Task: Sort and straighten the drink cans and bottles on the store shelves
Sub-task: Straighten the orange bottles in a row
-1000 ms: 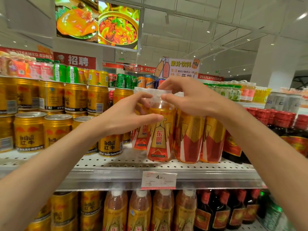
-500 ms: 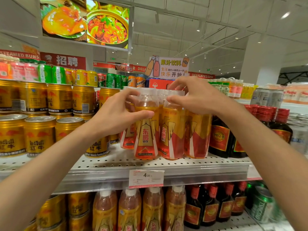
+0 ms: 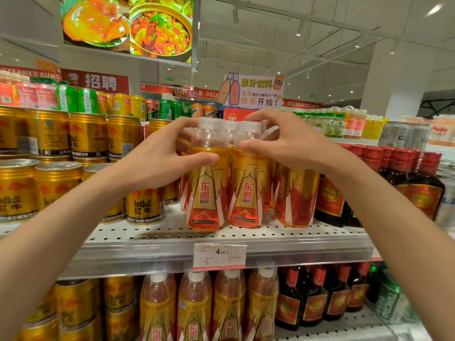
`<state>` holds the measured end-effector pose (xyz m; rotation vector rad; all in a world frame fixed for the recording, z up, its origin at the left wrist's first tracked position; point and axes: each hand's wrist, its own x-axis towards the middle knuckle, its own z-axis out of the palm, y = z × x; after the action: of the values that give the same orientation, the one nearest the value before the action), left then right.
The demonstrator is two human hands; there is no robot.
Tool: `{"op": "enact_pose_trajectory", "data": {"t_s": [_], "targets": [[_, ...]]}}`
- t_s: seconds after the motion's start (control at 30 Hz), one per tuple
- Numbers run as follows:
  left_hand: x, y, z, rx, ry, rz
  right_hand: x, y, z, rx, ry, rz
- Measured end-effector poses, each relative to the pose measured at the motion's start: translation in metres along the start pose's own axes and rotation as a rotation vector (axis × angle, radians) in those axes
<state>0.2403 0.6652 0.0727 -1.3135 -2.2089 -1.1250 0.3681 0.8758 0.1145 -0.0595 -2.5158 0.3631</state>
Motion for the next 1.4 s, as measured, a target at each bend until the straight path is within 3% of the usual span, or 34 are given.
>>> {"op": "enact_pose_trajectory", "data": {"t_s": [0.2,0.37,0.43,0.53,0.63,0.77,0.9,1.17,1.4], "targets": [[0.000,-0.001,0.000,-0.016,-0.013,-0.025,0.001,0.005,0.008,0.183,-0.045,0.008],[-0.002,0.003,0.006,0.002,0.012,-0.033,-0.003,0.004,0.006,-0.004,-0.054,-0.030],[0.000,0.005,0.006,0.036,0.044,-0.013,-0.006,0.005,0.002,-0.071,0.027,-0.067],[0.003,0.009,0.007,0.052,0.077,0.040,-0.011,0.012,-0.007,-0.198,0.272,-0.111],[0.009,0.018,0.009,0.109,0.130,0.123,-0.014,0.025,-0.017,-0.367,0.436,0.012],[0.022,0.033,0.020,0.199,0.160,0.202,-0.021,0.039,-0.011,-0.518,0.296,0.209],[0.026,0.036,0.034,0.211,0.196,0.180,-0.025,0.044,-0.007,-0.367,0.261,0.185],[0.026,0.031,0.038,0.196,0.263,0.207,-0.031,0.042,-0.002,0.192,0.270,0.098],[0.026,0.030,0.040,0.176,0.282,0.193,-0.053,0.048,0.048,0.375,0.425,0.207]]}}
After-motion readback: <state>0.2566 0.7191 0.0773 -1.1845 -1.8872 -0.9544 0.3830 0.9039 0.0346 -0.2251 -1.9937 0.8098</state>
